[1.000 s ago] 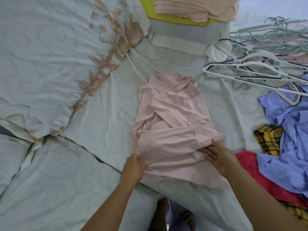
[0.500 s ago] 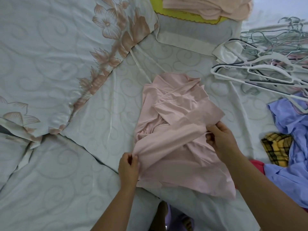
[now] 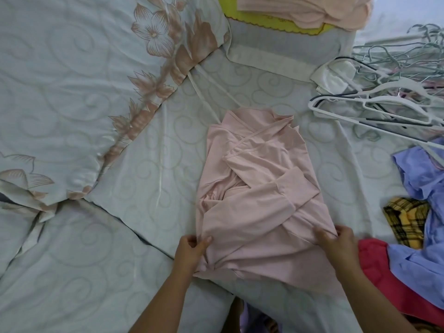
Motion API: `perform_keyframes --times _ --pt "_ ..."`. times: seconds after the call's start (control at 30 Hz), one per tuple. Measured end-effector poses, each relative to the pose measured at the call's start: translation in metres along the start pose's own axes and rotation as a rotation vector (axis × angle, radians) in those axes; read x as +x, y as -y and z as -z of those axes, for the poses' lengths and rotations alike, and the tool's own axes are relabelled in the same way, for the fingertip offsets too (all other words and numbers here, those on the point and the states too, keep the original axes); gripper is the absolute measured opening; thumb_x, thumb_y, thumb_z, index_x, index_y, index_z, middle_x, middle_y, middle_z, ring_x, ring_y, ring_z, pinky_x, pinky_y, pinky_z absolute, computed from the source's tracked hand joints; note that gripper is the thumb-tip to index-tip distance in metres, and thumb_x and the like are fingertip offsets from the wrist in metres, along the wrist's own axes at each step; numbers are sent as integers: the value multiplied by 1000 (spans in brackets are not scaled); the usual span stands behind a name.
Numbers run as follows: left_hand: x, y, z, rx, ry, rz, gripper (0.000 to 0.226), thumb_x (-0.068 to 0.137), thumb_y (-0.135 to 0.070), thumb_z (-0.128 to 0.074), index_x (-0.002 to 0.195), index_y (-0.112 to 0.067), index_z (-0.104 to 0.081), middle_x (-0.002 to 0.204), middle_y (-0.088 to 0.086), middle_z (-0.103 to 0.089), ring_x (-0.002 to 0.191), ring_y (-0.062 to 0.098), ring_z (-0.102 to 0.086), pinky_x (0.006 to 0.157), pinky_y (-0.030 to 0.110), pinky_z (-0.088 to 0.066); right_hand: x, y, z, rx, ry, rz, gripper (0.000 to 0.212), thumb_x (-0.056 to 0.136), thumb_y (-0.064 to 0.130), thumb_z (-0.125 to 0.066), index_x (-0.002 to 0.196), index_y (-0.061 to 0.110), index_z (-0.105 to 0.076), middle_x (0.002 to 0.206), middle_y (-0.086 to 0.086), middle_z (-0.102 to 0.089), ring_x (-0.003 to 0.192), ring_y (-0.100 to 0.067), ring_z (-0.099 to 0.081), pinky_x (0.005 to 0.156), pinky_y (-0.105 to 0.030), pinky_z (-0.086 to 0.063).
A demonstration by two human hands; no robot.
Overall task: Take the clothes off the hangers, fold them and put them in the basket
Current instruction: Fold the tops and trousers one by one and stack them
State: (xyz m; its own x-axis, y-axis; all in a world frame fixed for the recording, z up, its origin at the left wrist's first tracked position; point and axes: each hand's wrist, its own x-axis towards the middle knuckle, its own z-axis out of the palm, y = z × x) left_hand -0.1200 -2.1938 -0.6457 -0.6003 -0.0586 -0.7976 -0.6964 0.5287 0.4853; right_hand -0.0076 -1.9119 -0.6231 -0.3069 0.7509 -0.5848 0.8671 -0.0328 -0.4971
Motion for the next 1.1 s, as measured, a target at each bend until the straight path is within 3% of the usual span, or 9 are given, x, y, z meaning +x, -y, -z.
perform_keyframes --times 0.13,0.3,0.53,0.6,0.7,0.83,0.9,1.0,1.1 --pt "-5 1 1 -15 66 -6 47 81 -32 -72 115 -3 -58 104 7 -62 96 24 -59 83 32 -48 -9 -13 8 195 179 -140 39 85 29 -67 106 -2 -54 95 -13 -58 76 -21 -51 58 -30 -36" --pt "-14 1 6 -54 67 -94 38 87 -26 -65 117 -6 -54 113 8 -61 101 23 -58 84 33 -48 -8 -10 19 187 323 -119 37 83 35 -68 106 7 -60 94 -7 -64 84 -24 -59 70 -35 -47" --pt "-33 18 8 -88 119 -69 34 85 -16 -66 114 1 -60 95 7 -68 86 20 -63 68 24 -49 -27 -33 31 165 388 -106 27 87 15 -65 104 -4 -61 80 -6 -62 72 -19 -57 60 -28 -45" --pt "-46 22 14 -121 157 -40 39 83 -22 -70 114 -1 -60 91 4 -68 84 18 -64 66 22 -49 -34 -38 38 190 394 -120 19 87 14 -64 99 -1 -62 79 -7 -63 72 -21 -57 62 -30 -46" --pt "-65 31 27 -239 255 -40 72 57 -46 -85 113 -8 -61 101 7 -72 95 22 -68 74 25 -54 -47 -43 48 245 468 -166 19 85 14 -66 95 -2 -66 83 -13 -70 80 -29 -63 73 -38 -49" --pt "-81 10 37 -514 328 -8 19 89 -12 -55 106 -4 -62 92 10 -73 80 21 -71 65 29 -59 -54 -20 58 508 554 -260 12 91 10 -56 93 0 -63 73 -12 -70 69 -26 -65 59 -32 -53" --pt "-79 -22 37 -571 326 -19 19 89 -6 -50 89 -3 -69 80 10 -74 66 18 -71 51 26 -56 -45 6 62 675 582 -325 10 92 13 -54 90 5 -60 57 -7 -67 48 -16 -63 41 -22 -50" --pt "-60 -79 37 -635 327 -37 40 92 -8 -44 67 -3 -74 68 9 -72 56 14 -68 45 21 -53 -18 48 63 849 561 -354 22 64 13 -79 82 10 -66 53 -2 -62 38 -7 -54 35 -12 -40" --pt "-24 -137 36 -719 276 -3 27 97 -13 -42 83 -6 -64 63 5 -71 53 10 -67 46 19 -53 15 98 60 1015 559 -341 37 44 8 -89 70 11 -63 51 0 -58 39 -6 -53 34 -11 -38"
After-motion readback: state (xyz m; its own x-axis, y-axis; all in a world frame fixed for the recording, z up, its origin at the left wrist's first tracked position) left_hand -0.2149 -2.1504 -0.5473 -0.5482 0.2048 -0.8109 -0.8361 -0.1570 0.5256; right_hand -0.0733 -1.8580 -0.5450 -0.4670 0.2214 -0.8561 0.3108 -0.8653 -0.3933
